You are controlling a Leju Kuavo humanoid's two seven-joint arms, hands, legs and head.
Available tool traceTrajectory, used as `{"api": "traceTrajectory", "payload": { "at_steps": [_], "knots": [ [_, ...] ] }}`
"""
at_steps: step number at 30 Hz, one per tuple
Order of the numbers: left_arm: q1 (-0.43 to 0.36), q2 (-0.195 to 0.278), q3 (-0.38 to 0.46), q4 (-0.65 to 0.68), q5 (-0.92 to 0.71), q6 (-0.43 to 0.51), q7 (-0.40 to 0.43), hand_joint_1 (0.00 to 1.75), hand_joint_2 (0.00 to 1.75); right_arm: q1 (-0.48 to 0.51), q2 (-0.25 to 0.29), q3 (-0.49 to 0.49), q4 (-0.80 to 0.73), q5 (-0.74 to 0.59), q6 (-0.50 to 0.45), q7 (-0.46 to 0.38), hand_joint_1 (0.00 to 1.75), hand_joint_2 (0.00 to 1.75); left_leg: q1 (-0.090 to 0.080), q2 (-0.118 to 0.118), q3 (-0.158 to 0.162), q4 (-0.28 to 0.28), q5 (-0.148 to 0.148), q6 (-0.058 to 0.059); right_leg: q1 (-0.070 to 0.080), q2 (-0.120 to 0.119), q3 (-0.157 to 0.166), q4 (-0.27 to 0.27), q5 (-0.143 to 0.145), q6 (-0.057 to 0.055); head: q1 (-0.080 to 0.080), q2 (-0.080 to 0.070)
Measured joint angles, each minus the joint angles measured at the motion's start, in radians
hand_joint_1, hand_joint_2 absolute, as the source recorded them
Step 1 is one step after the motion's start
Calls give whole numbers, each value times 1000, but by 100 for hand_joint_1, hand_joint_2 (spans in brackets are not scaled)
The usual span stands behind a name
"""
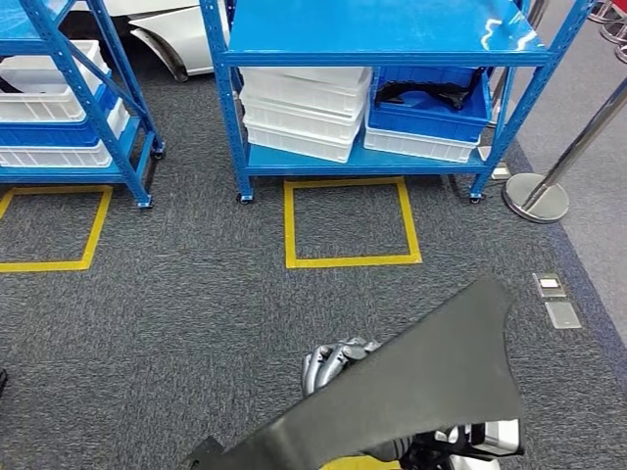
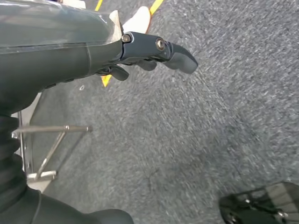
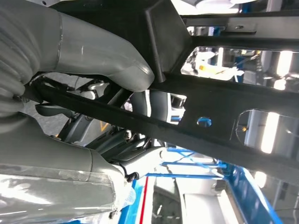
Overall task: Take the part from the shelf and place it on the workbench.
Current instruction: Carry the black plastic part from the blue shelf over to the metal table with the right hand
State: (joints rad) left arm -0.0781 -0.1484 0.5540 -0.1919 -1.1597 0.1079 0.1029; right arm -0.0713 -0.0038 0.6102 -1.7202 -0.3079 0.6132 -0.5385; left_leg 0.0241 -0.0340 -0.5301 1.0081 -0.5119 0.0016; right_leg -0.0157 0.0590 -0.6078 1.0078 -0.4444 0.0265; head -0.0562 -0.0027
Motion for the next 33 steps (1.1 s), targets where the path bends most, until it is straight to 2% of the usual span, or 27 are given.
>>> {"api": "traceTrajectory", "payload": {
  "at_steps": [1,2,3,5,6,7,8,10,11,12,13,15,17,19,20,21,22,23,24,26,27,28,30,32,33],
  "knots": [
    [-1,-1,-1,0,-1,0,0,0,175,3,-2,0,-5,3,-2,-1,175,175,0,7,-1,-3,5,7,0,-7,-7,14,-12,5,1,0],
    [-2,-1,-2,0,-2,0,0,0,175,5,-4,1,-9,5,-4,-2,175,175,1,17,-3,-5,9,14,0,-18,-21,48,-37,8,2,0],
    [-2,-2,-2,0,-2,0,0,0,175,6,-5,1,-12,7,-5,-3,175,175,0,26,-5,-6,12,19,-1,-32,-45,106,-73,11,3,0],
    [0,-2,-3,0,-3,0,0,0,175,10,-9,2,-16,9,-8,-3,175,175,-4,45,-9,-5,15,24,-1,-45,-101,246,-138,16,4,0],
    [0,-3,-3,0,-3,0,0,0,175,13,-11,2,-16,10,-9,-3,175,175,-7,55,-10,-5,15,25,-1,-47,-115,288,-150,17,4,0],
    [0,-3,-3,0,-3,0,0,0,175,16,-13,2,-17,10,-9,-3,175,175,-9,63,-11,-5,16,25,0,-49,-108,289,-143,16,4,0],
    [-1,-3,-3,0,-3,0,0,0,175,18,-15,2,-18,11,-10,-3,175,175,-11,72,-11,-5,16,25,0,-54,-80,246,-119,13,4,0],
    [-3,-4,-4,0,-3,-1,-1,0,175,19,-17,2,-24,11,-10,-3,175,175,-16,85,-9,-5,15,24,8,-87,6,97,-61,-1,4,0],
    [-3,-4,-4,0,-3,-1,-1,0,175,18,-18,2,-27,12,-10,-3,175,175,-18,91,-10,-4,15,22,13,-104,36,38,-45,-8,4,0],
    [-4,-4,-4,0,-3,-1,-1,0,175,18,-18,2,-31,12,-10,-4,175,175,-20,97,-12,-3,15,20,18,-116,51,4,-38,-14,3,0],
    [-4,-4,-4,0,-3,-2,-1,0,175,19,-19,2,-33,12,-10,-4,175,175,-22,104,-13,-3,16,16,22,-118,52,-6,-40,-18,3,0],
    [-5,-5,-5,0,-4,-2,-1,0,175,21,-20,1,-35,12,-11,-4,175,175,-20,116,-14,-1,12,8,20,-101,46,-11,-34,-28,3,0],
    [-7,-6,-6,0,-5,-3,-1,0,175,20,-21,1,-39,14,-11,-5,175,175,-17,94,-28,35,-21,-1,14,-86,44,-19,-24,-41,2,0],
    [-5,-6,-6,0,-9,-3,-1,0,175,19,-21,1,-41,15,-11,-5,175,175,-14,59,-77,152,-90,-8,12,-71,39,-22,-18,-48,1,0],
    [-4,-6,-7,0,-12,-3,0,0,175,20,-21,1,-41,16,-11,-5,175,175,-13,51,-106,223,-119,-11,12,-62,37,-21,-17,-49,1,0],
    [-3,-6,-7,0,-13,-3,0,0,175,21,-22,1,-41,17,-11,-5,175,175,-12,47,-128,273,-133,-13,12,-52,35,-20,-16,-50,1,0],
    [-2,-6,-7,0,-14,-3,0,0,175,22,-22,1,-41,18,-12,-5,175,175,-11,46,-134,287,-126,-15,11,-42,34,-19,-15,-49,1,0],
    [-2,-6,-8,0,-15,-3,0,0,175,23,-22,1,-41,18,-12,-5,175,175,-9,44,-121,259,-100,-15,11,-31,34,-16,-16,-48,1,0],
    [-2,-6,-8,0,-15,-3,0,0,175,23,-22,1,-41,18,-12,-5,175,175,-6,37,-93,197,-61,-15,10,-20,34,-13,-16,-46,1,0],
    [-2,-6,-10,0,-15,-3,0,0,175,22,-22,1,-42,18,-12,-5,175,175,1,-3,-40,73,-3,-13,10,1,26,0,-19,-39,1,0],
    [-2,-6,-11,0,-15,-3,0,0,175,22,-22,1,-42,18,-12,-6,175,175,2,-20,-28,37,6,-11,9,11,17,6,-18,-32,2,0],
    [-2,-6,-11,0,-15,-3,1,0,175,22,-22,1,-43,19,-12,-6,175,175,1,-30,-25,23,5,-8,7,19,9,9,-16,-26,2,0],
    [-5,-6,-12,0,-17,-4,1,0,175,23,-23,1,-45,19,-14,-6,175,175,0,-17,-27,15,6,2,3,33,-3,10,-11,-13,2,0],
    [-7,-6,-13,0,-17,-4,2,0,175,23,-25,1,-48,19,-15,-6,175,175,2,3,-25,8,13,14,2,11,-17,39,-34,-3,5,0],
    [-8,-6,-14,0,-16,-4,1,0,175,22,-25,2,-49,19,-15,-6,175,175,3,14,-24,6,15,18,2,-9,-36,83,-62,2,7,0]
  ]
}}
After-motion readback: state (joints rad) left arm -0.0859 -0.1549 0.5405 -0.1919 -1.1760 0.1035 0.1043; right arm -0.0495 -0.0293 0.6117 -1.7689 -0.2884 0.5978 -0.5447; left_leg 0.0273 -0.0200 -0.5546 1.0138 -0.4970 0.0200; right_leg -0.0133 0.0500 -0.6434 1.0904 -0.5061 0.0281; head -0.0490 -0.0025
